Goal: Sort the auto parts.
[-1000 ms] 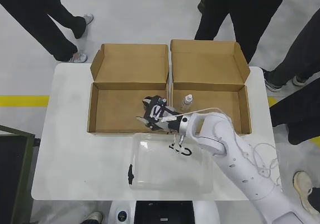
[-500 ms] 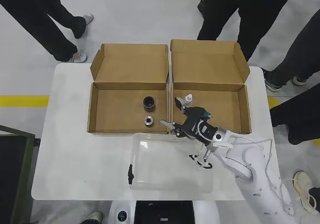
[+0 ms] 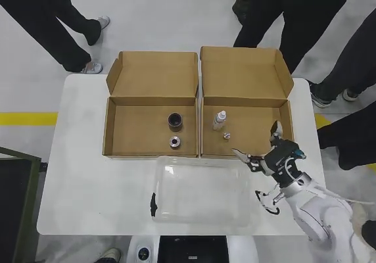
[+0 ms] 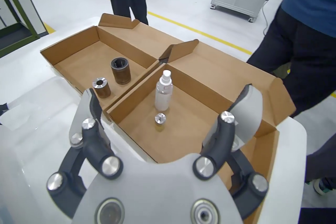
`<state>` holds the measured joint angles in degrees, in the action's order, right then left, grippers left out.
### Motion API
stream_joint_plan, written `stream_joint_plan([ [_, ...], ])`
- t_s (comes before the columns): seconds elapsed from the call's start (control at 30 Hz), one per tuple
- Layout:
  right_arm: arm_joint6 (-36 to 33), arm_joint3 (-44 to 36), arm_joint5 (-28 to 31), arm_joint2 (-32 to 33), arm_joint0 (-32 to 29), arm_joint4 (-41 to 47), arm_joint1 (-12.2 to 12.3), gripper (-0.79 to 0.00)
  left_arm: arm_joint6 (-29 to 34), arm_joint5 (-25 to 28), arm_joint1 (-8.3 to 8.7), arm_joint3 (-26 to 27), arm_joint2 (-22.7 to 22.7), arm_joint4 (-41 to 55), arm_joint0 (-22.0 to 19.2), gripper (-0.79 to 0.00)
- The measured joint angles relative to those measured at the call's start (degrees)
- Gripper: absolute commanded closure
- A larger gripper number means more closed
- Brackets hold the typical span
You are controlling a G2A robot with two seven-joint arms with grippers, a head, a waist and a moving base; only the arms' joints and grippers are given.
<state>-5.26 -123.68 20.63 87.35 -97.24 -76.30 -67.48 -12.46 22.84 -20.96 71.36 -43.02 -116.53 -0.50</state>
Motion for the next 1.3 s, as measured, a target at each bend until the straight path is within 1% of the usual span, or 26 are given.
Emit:
stream_joint_plan([
  [0.17,2.9,-1.4,-2.5,4.1,-5.4,-1.4,0.2,-0.785,0.0,0.0,0.0,0.0,0.0,0.0,0.0,-0.785],
  [0.33,5.2,-1.9,-3.7,7.9,-10.0,-1.6,0.2,-0.785,0.0,0.0,0.0,0.0,0.0,0.0,0.0,-0.785],
  [0.53,7.8,-2.1,-4.8,11.0,-13.3,-2.1,0.2,-0.785,0.0,0.0,0.0,0.0,0.0,0.0,0.0,-0.785],
  [1.3,8.5,-2.3,-4.7,11.2,-13.8,-2.1,0.2,-0.785,0.0,0.0,0.0,0.0,0.0,0.0,0.0,-0.784],
])
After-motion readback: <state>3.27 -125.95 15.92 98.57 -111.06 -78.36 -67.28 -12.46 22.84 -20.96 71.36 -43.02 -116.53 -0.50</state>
